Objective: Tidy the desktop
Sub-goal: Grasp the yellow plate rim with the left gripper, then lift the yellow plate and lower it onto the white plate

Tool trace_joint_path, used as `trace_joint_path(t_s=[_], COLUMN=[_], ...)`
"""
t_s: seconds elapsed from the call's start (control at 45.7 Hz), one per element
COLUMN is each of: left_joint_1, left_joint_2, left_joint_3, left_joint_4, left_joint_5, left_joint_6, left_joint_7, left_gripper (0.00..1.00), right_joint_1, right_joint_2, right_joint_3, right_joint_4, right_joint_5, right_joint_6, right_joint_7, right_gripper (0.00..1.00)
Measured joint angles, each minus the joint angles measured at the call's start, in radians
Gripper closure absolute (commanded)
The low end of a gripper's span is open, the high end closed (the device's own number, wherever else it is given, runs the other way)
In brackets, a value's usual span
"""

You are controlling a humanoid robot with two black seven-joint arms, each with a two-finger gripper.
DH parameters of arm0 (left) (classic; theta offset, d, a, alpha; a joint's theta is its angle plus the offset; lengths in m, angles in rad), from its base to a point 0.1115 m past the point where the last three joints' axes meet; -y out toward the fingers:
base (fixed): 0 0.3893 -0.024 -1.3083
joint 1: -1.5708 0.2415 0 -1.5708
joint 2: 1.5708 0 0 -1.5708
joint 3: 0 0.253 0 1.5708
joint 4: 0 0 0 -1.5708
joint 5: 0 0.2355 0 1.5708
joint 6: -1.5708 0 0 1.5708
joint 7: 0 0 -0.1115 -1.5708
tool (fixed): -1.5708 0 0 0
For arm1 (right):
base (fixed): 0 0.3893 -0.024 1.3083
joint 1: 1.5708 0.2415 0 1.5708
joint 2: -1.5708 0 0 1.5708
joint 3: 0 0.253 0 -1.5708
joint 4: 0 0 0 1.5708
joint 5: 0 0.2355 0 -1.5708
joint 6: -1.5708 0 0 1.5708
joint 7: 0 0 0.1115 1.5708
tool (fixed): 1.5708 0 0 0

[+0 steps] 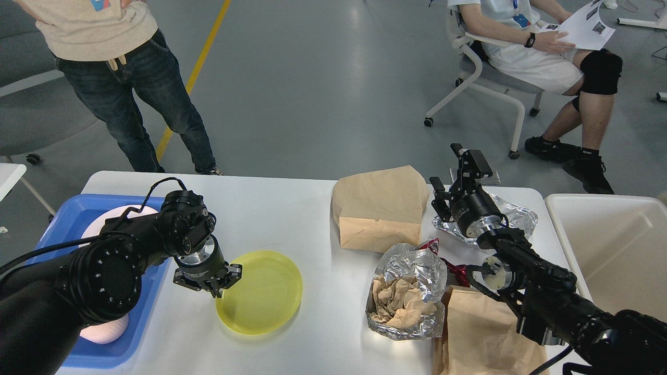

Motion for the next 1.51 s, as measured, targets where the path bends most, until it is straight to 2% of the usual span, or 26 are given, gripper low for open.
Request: trace_joint_path(t_s=[0.241,0.416,0.679,0.876,1.292,1.511], left_joint_1=[-0.059,-0.121,-0.213,-0.331,-0.62,-0.622], left_joint_2=[0.004,0.036,0.088,0.149,0.341,0.364], left_joint_3=[0.0,-0.003,-0.064,-0.087,-0.054,-0.051], left_joint_4=[0.0,-0.003,-0.006,-0.021,-0.293,-0.306], left_joint_5=[0.0,0.0,0.001,0.0,0.0,0.0], left_joint_6=[-0.006,-0.051,-0.061,-0.061,-0.061,-0.061], left_joint_7=[-0.001,-0.001,-0.001,-0.005,-0.015,-0.02], left_gripper=[1.0,1.0,1.0,1.0,1.0,1.0], right_joint_1=[0.0,0.0,0.0,0.0,-0.001,-0.001], right_joint_2=[0.0,0.0,0.0,0.0,0.0,0.0], right_joint_3=[0.0,0.0,0.0,0.0,0.0,0.0], right_joint_4=[0.0,0.0,0.0,0.0,0.0,0.0], right_joint_5=[0.0,0.0,0.0,0.0,0.0,0.0], right_joint_6=[0.0,0.0,0.0,0.0,0.0,0.0], right_joint_7=[0.0,0.0,0.0,0.0,0.0,0.0], right_gripper=[0.0,0.0,0.0,0.0,0.0,0.0])
